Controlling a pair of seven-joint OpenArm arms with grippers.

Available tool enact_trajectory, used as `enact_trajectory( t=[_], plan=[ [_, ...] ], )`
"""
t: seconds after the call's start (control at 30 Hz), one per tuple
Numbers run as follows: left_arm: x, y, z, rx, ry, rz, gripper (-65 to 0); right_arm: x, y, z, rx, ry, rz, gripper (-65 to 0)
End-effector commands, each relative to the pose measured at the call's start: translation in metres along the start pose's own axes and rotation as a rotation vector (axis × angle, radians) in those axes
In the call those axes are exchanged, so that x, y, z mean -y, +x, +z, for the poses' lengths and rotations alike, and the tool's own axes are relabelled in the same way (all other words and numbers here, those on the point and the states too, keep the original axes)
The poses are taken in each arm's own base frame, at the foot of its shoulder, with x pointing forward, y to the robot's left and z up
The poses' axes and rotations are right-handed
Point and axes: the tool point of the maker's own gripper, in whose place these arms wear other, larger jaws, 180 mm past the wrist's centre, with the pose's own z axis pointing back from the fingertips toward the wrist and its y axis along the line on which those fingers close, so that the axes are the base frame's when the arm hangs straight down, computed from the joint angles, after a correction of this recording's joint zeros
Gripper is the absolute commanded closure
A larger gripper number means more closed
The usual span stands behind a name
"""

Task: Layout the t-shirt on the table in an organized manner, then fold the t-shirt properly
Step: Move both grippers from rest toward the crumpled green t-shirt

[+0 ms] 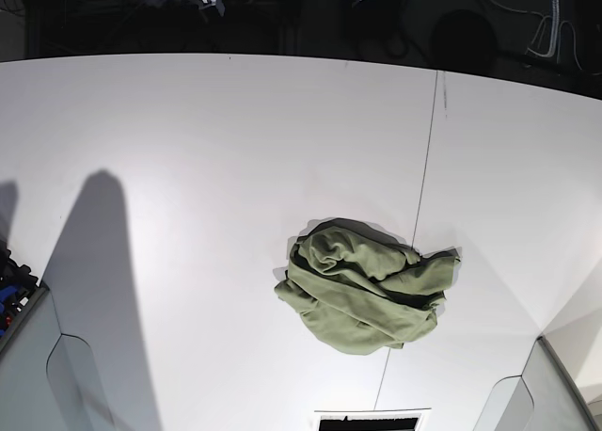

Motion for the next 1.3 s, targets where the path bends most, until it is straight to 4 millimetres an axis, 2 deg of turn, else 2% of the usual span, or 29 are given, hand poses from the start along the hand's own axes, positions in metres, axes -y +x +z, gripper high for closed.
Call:
enact_trajectory(
  t=[0.0,0.17,0.3,0.77,0.97,1.07,1.27],
  plan=[
    [-0.001,-0.007,0.001,0.001,-0.002,-0.005,-10.0,0.001,-0.004,0.002,0.003,0.004,0.005,0.0],
    [-0.005,-0.005,0.013,0.097,0.019,-0.036,-10.0,0.008,-0.021,0.014,0.012,0.015,0.028,0.0],
    [0.003,0.002,0.021,0.166,0.016,-0.052,-10.0,0.010,-0.031,0.024,0.027,0.022,0.046,0.0],
    [0.025,0.007,0.039,0.239,0.003,-0.025,-10.0,0.003,-0.033,0.063,0.155,0.042,0.011,0.0],
    [0.009,0.018,0.069,0.351,0.058,0.070,-10.2,0.000,-0.028,0.087,0.219,0.042,0.026,0.0],
    [0.000,0.023,0.089,0.406,0.091,0.099,-10.2,-0.006,-0.025,0.100,0.247,0.061,0.058,0.0],
    [-0.016,0.022,0.123,0.457,0.156,0.141,-10.2,-0.023,-0.018,0.132,0.305,0.125,0.119,0.0]
  ],
)
